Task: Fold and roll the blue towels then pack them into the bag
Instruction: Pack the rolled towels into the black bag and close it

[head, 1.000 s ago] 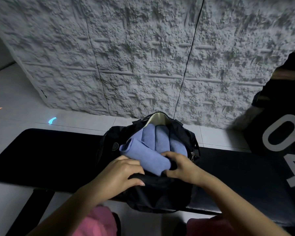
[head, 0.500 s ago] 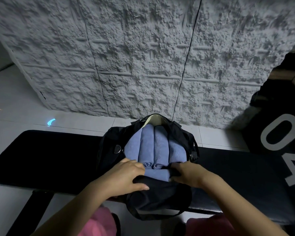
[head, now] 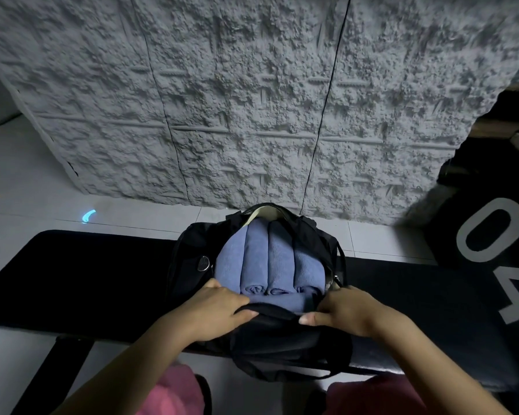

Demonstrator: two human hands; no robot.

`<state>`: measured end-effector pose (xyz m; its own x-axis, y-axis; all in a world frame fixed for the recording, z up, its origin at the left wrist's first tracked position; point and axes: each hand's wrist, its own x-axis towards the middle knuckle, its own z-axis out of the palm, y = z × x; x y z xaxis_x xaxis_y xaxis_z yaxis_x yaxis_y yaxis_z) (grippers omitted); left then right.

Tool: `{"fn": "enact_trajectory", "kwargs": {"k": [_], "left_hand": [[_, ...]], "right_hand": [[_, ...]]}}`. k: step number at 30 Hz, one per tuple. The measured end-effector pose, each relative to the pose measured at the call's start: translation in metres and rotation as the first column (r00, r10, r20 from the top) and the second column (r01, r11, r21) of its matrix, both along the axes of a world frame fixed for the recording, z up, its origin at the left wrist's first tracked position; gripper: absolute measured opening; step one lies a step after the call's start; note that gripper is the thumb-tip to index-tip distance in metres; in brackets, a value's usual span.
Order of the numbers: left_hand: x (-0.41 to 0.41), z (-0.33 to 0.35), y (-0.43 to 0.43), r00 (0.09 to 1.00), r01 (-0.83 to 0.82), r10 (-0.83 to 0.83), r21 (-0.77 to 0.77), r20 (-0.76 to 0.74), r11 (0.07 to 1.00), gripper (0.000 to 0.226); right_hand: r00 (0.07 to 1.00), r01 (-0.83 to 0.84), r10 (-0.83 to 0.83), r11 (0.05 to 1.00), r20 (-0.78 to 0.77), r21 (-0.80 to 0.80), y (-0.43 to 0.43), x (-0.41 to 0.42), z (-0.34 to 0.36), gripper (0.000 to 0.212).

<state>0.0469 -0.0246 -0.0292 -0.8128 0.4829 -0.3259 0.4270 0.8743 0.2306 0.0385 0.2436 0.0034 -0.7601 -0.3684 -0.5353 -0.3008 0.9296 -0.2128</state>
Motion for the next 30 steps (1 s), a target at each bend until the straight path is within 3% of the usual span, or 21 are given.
{"fn": "enact_trajectory", "kwargs": {"k": [3,6,10,12,14,16,20,22,24,30], "left_hand": [[0.002,0.005,0.006,0.998,0.013,-0.013,-0.011,-0.057,1.0,0.054],[0.0,0.014,0.005,0.99,-0.03,0.027,-0.013,-0.137,0.999,0.075],[0.003,0.028,0.002,0.94,-0.121,0.127,0.038,-0.317,0.992,0.066],[0.001,0.028,-0.003,0.844,-0.163,0.175,0.069,-0.507,0.984,0.066],[-0.004,0.023,-0.012,0.707,-0.221,0.278,0.171,-0.651,0.96,0.059],[-0.01,0.023,-0.016,0.648,-0.303,0.397,0.258,-0.65,0.917,0.042],[-0.022,0.026,-0.008,0.673,-0.476,0.567,0.309,-0.475,0.823,0.006],[-0.027,0.024,-0.005,0.711,-0.541,0.604,0.269,-0.358,0.797,0.046],[-0.032,0.026,-0.008,0.697,-0.571,0.637,0.283,-0.33,0.771,0.071],[-0.043,0.029,-0.027,0.723,-0.517,0.617,0.35,-0.31,0.781,0.087]], "right_hand": [[0.958,-0.1,0.098,0.995,-0.268,0.007,-0.006,0.005,-0.007,0.089],[0.872,-0.19,0.106,0.973,-0.478,-0.131,-0.018,0.011,-0.007,0.07],[0.914,-0.247,0.214,0.967,-0.345,-0.054,-0.034,0.022,-0.015,0.07],[0.925,-0.187,0.147,0.979,-0.351,-0.084,-0.033,0.019,-0.013,0.058],[0.911,-0.147,0.086,0.981,-0.403,-0.125,-0.033,0.011,-0.006,0.061],[0.874,-0.125,0.02,0.975,-0.486,-0.185,-0.039,0.004,-0.003,0.064],[0.881,-0.038,-0.069,0.975,-0.468,-0.217,-0.073,-0.01,-0.009,0.073],[0.907,0.005,-0.074,0.986,-0.415,-0.166,-0.092,-0.021,-0.018,0.067],[0.927,0.024,-0.075,0.99,-0.369,-0.141,-0.109,-0.034,-0.027,0.056],[0.926,-0.045,0.026,0.998,-0.376,-0.043,-0.145,-0.067,-0.051,0.067]]}}
